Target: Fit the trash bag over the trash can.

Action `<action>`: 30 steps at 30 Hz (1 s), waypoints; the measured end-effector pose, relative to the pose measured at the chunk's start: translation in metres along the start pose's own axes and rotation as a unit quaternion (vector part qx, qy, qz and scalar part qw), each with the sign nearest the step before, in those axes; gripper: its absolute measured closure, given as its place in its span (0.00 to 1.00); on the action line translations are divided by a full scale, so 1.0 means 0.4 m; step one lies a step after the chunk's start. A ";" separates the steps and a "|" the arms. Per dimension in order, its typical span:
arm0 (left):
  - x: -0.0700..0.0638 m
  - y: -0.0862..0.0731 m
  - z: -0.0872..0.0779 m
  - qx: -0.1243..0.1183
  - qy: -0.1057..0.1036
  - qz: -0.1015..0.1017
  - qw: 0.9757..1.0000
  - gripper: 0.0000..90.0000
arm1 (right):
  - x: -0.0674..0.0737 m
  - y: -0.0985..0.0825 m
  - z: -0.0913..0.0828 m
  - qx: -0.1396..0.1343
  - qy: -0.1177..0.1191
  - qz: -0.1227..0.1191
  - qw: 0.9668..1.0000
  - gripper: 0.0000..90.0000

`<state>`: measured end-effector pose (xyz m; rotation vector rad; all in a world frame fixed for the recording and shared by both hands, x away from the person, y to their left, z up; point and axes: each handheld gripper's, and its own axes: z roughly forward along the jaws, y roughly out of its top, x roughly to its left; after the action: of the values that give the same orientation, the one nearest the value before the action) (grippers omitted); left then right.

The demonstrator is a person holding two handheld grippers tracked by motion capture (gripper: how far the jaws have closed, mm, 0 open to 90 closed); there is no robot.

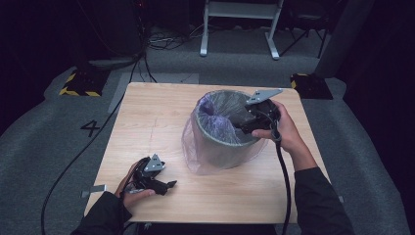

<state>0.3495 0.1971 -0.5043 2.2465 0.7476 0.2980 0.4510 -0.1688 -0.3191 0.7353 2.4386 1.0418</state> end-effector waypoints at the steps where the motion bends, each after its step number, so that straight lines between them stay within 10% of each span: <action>1: 0.000 0.000 0.000 0.000 0.000 0.000 1.000 0.16 | -0.001 -0.002 -0.004 -0.004 -0.001 0.002 1.000 0.28; 30: 0.000 0.000 0.000 0.000 0.000 0.001 1.000 0.16 | 0.005 -0.127 -0.168 -0.084 -0.001 0.008 0.996 0.21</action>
<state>0.3496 0.1971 -0.5043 2.2472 0.7460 0.2987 0.3979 -0.2341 -0.3136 0.7006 2.3114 1.2338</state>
